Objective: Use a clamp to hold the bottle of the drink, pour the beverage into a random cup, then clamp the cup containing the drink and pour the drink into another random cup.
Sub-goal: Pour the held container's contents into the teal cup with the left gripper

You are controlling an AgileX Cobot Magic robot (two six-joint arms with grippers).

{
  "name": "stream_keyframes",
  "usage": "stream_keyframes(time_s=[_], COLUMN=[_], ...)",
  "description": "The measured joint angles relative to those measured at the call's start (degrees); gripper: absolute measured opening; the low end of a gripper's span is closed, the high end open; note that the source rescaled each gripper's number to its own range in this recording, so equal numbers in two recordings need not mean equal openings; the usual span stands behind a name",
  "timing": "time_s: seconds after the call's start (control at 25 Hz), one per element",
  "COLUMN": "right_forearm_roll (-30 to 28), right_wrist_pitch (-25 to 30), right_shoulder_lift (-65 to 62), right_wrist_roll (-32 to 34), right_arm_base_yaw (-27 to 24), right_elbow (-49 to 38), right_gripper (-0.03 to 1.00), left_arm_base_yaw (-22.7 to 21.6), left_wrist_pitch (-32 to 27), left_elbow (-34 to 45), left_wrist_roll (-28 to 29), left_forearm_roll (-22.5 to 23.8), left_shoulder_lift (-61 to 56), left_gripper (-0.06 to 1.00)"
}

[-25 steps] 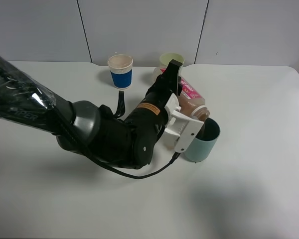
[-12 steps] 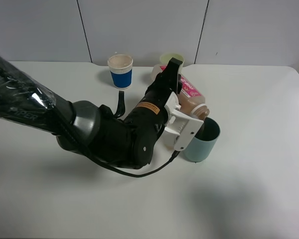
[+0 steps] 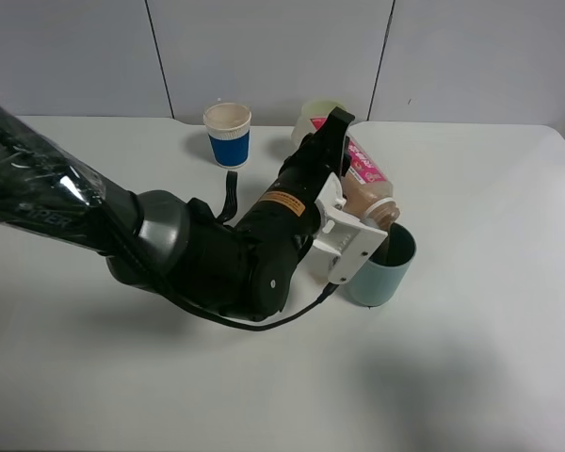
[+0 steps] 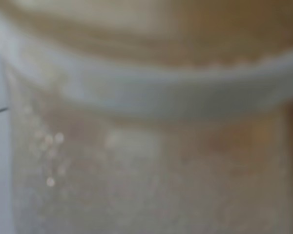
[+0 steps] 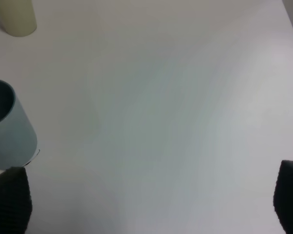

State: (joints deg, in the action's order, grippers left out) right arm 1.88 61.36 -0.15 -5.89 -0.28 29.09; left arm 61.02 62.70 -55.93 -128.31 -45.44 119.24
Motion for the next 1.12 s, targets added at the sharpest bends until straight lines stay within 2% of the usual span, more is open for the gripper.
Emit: stream_keyframes(time_s=[1.12], right_forearm_roll=[0.0], right_wrist_pitch=[0.0], right_shoulder_lift=[0.0], right_wrist_roll=[0.0], right_arm_base_yaw=[0.0], right_elbow=[0.0], right_gripper=[1.0], left_arm_base_yaw=[0.0], left_wrist_pitch=[3.1], left_elbow=[0.0], left_wrist_roll=[-3.0], left_forearm_roll=[3.4], left_shoulder_lift=[0.0], left_gripper=[0.06])
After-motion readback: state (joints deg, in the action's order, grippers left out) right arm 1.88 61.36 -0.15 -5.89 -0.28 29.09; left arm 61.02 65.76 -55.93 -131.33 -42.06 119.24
